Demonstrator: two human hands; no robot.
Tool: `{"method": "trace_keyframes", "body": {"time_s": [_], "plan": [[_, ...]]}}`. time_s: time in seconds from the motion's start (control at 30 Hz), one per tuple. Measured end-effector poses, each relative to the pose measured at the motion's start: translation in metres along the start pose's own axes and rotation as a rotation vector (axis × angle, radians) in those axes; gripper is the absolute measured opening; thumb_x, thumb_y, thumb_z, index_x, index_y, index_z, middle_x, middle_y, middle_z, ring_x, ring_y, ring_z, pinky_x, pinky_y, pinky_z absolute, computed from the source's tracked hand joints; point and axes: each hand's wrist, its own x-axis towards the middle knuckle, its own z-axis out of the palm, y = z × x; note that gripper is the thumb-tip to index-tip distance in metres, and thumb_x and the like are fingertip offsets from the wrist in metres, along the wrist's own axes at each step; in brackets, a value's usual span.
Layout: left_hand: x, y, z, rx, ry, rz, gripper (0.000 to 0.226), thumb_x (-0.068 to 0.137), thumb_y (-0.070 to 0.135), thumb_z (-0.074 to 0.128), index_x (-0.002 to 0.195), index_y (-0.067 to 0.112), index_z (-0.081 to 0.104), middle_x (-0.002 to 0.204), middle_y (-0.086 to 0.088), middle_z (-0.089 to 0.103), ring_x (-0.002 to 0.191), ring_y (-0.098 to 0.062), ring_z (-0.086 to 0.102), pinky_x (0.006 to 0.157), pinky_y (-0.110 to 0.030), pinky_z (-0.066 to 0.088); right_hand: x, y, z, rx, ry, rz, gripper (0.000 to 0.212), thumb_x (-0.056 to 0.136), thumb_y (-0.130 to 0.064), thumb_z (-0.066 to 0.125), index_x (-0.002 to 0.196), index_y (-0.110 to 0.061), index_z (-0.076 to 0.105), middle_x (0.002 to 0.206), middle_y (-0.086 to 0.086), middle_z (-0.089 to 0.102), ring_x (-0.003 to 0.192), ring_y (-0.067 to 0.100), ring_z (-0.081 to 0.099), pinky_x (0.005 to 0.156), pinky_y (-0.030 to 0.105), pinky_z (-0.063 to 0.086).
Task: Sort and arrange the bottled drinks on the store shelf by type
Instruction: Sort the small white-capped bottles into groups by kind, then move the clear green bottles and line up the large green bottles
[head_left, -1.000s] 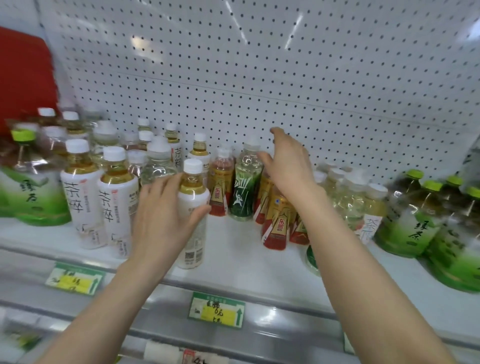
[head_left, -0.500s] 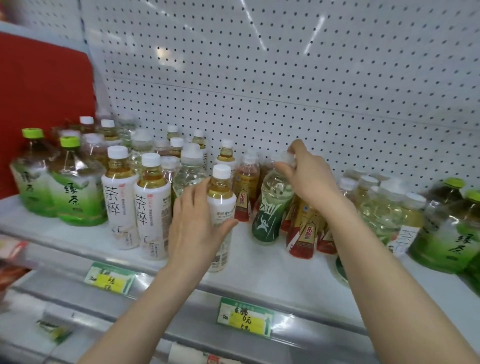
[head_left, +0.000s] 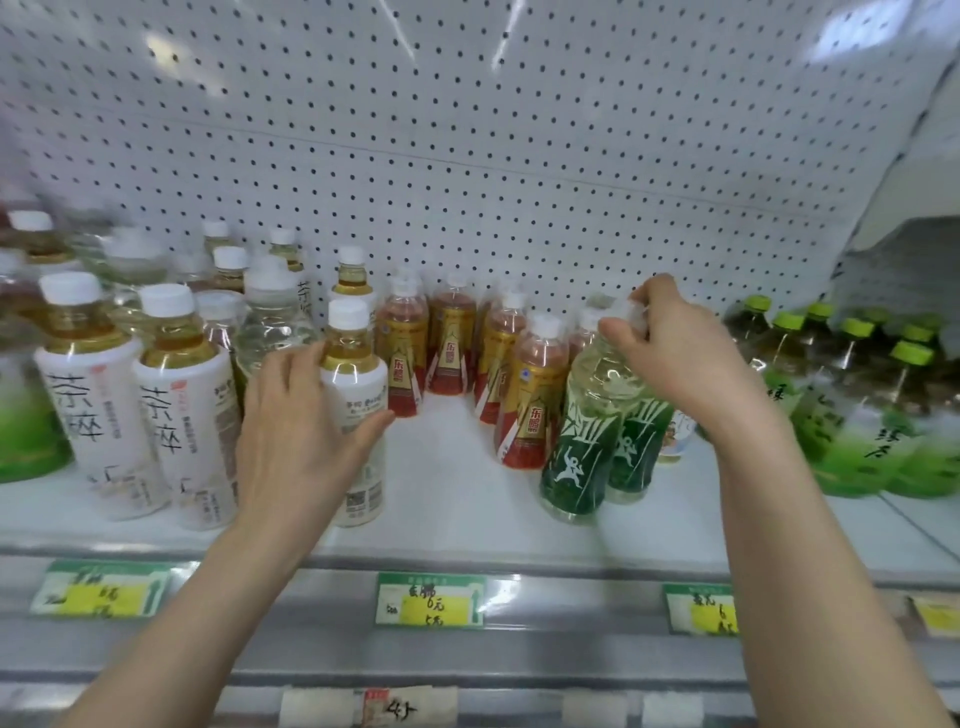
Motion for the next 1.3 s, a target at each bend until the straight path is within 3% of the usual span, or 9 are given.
{"method": "trace_keyframes", "body": {"time_s": [0.1, 0.2, 0.27, 0.37, 0.43, 0.57, 0.77, 1.0, 1.3], "plan": [[-0.001, -0.007, -0.001, 0.057, 0.015, 0.055, 0.089, 0.072, 0.052, 0.075, 0.141, 0.010, 0.038, 0.137, -0.011, 0.047, 0.126, -0.030, 0.041, 0.104, -0.043, 0.037, 0.005, -0.012, 0.008, -0.122, 0.123, -0.008, 0.042, 0.097, -0.033, 0.053, 0.130, -0.008, 0.044, 0.115, 0.013, 0.062, 0.109, 0.033, 0.053, 0.092, 0.046, 0.047], [-0.001, -0.013, -0.001, 0.118, 0.024, 0.106, 0.093, 0.072, 0.059, 0.069, 0.143, 0.009, 0.037, 0.138, -0.011, 0.049, 0.123, -0.029, 0.041, 0.102, -0.042, 0.038, 0.013, -0.040, 0.026, -0.166, 0.382, -0.187, 0.047, 0.095, -0.023, 0.057, 0.137, -0.007, 0.044, 0.129, 0.016, 0.056, 0.125, 0.034, 0.041, 0.102, 0.041, 0.036], [-0.001, -0.015, -0.001, 0.112, 0.019, 0.119, 0.098, 0.072, 0.061, 0.068, 0.146, 0.009, 0.031, 0.138, -0.011, 0.049, 0.123, -0.028, 0.041, 0.102, -0.041, 0.039, 0.027, -0.060, 0.044, -0.255, 0.277, -0.213, 0.044, 0.096, -0.021, 0.056, 0.137, -0.008, 0.045, 0.126, 0.015, 0.059, 0.124, 0.033, 0.042, 0.097, 0.039, 0.039], [-0.001, -0.020, -0.001, 0.091, 0.020, 0.186, 0.099, 0.073, 0.058, 0.069, 0.148, 0.008, 0.028, 0.139, -0.012, 0.048, 0.125, -0.026, 0.038, 0.104, -0.039, 0.037, 0.054, -0.075, 0.067, -0.644, -0.099, -0.013, 0.042, 0.094, -0.025, 0.051, 0.134, -0.011, 0.046, 0.125, 0.012, 0.061, 0.121, 0.032, 0.048, 0.084, 0.039, 0.040], [0.000, -0.027, -0.002, 0.045, -0.007, 0.219, 0.098, 0.073, 0.054, 0.071, 0.150, 0.012, 0.027, 0.142, -0.009, 0.046, 0.127, -0.023, 0.036, 0.105, -0.034, 0.030, 0.064, -0.076, 0.073, -0.771, -0.200, 0.062, 0.050, 0.089, -0.031, 0.057, 0.134, -0.012, 0.046, 0.124, 0.009, 0.061, 0.116, 0.031, 0.054, 0.085, 0.040, 0.043], [0.005, -0.038, -0.004, -0.018, 0.019, 0.298, 0.086, 0.076, 0.053, 0.066, 0.147, 0.014, 0.035, 0.139, -0.007, 0.048, 0.126, -0.024, 0.041, 0.106, -0.031, 0.029, 0.069, -0.082, 0.081, -0.484, -0.205, -0.048, 0.068, 0.078, -0.038, 0.076, 0.132, -0.014, 0.043, 0.121, 0.011, 0.052, 0.107, 0.031, 0.056, 0.071, 0.035, 0.042], [0.015, -0.042, -0.004, 0.008, 0.051, 0.397, 0.076, 0.083, 0.060, 0.058, 0.137, 0.009, 0.047, 0.131, -0.008, 0.055, 0.122, -0.028, 0.046, 0.107, -0.038, 0.035, 0.080, -0.100, 0.117, -0.126, -0.062, -0.074, 0.068, 0.080, -0.055, 0.070, 0.131, -0.016, 0.048, 0.123, 0.010, 0.051, 0.112, 0.033, 0.055, 0.080, 0.038, 0.044], [0.014, -0.051, 0.002, 0.004, 0.058, 0.428, 0.079, 0.082, 0.058, 0.060, 0.141, 0.009, 0.044, 0.132, -0.006, 0.054, 0.125, -0.026, 0.045, 0.112, -0.033, 0.027, 0.085, -0.088, 0.166, -0.107, 0.020, -0.138, 0.080, 0.089, -0.028, 0.068, 0.151, -0.013, 0.021, 0.150, 0.023, 0.027, 0.137, 0.040, 0.033, 0.107, 0.045, 0.038], [0.008, -0.047, 0.001, -0.027, 0.019, 0.380, 0.075, 0.085, 0.055, 0.058, 0.143, 0.011, 0.040, 0.135, -0.005, 0.051, 0.130, -0.022, 0.040, 0.116, -0.019, 0.011, 0.087, -0.090, 0.167, -0.089, 0.082, -0.116, 0.074, 0.090, -0.020, 0.068, 0.150, -0.015, 0.024, 0.150, 0.021, 0.030, 0.136, 0.034, 0.033, 0.102, 0.038, 0.041]]}}
